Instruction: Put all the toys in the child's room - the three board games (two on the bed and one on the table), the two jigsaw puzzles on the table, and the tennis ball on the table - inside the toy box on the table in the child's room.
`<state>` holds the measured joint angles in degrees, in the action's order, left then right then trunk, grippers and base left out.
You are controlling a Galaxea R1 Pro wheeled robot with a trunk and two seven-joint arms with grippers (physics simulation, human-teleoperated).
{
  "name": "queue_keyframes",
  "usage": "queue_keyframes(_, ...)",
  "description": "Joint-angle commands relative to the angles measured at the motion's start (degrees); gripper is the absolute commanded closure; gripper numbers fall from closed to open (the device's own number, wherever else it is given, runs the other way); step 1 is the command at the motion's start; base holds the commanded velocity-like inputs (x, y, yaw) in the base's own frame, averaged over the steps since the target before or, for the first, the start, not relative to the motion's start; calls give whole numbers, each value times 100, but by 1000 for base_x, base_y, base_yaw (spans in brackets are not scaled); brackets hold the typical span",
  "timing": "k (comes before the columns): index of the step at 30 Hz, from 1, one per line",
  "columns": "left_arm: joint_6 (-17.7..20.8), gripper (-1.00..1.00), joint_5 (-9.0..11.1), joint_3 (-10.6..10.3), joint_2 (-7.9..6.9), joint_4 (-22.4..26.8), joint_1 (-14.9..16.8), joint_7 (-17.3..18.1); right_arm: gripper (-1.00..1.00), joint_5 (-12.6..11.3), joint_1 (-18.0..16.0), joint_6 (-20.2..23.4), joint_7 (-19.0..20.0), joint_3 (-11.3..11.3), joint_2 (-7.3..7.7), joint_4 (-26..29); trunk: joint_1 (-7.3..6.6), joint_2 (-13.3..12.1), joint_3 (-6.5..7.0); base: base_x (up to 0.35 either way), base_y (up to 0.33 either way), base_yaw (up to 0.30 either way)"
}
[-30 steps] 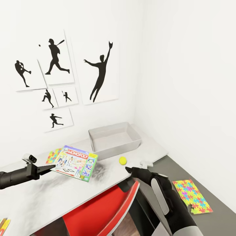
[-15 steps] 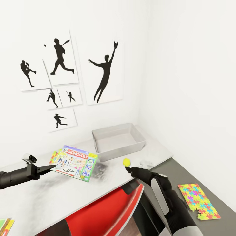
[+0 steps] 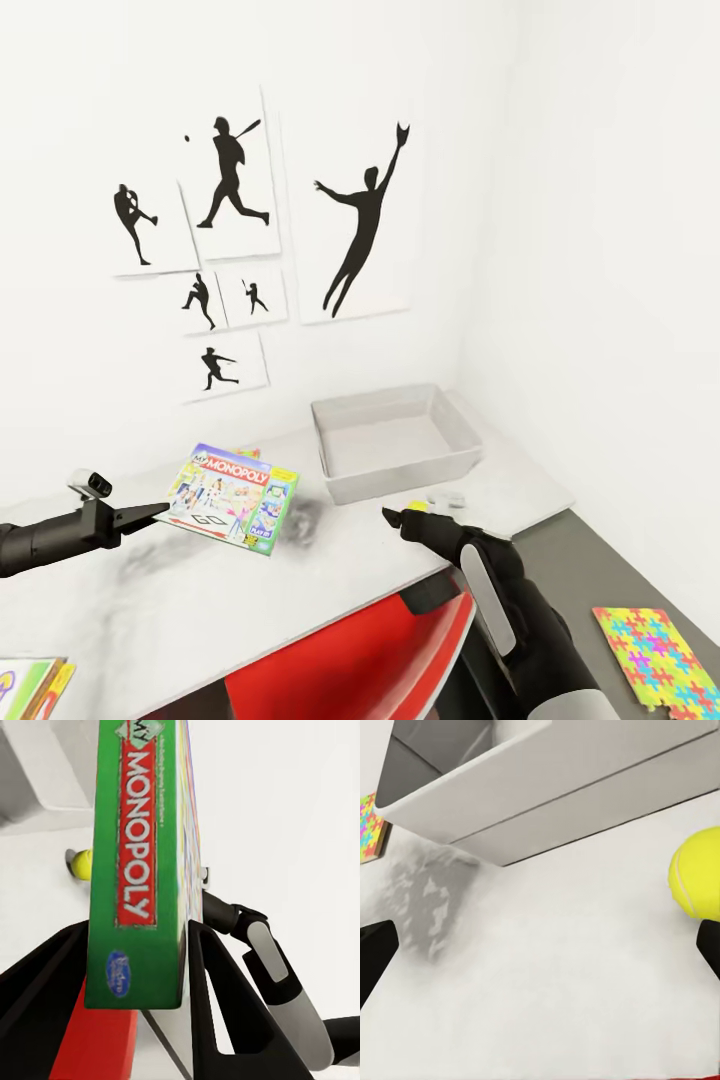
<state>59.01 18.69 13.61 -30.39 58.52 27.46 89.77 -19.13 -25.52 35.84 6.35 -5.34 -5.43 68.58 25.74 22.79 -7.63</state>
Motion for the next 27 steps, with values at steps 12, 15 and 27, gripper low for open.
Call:
queue_keyframes(12,58,100,8,1,-5,1,5,23,-100,6,-3,28,16,6,-1,6,5,13,-12,72,16,5)
queue_keyframes(15,58,100,9,1,-5,1,5,23,-100,6,-4,34,16,6,3,6,5,13,-12,34,9,0)
queue_keyframes(27,58,100,12,1,-7,1,5,23,-100,6,-3,37,21,6,2,6,5,13,-12,80,55,0)
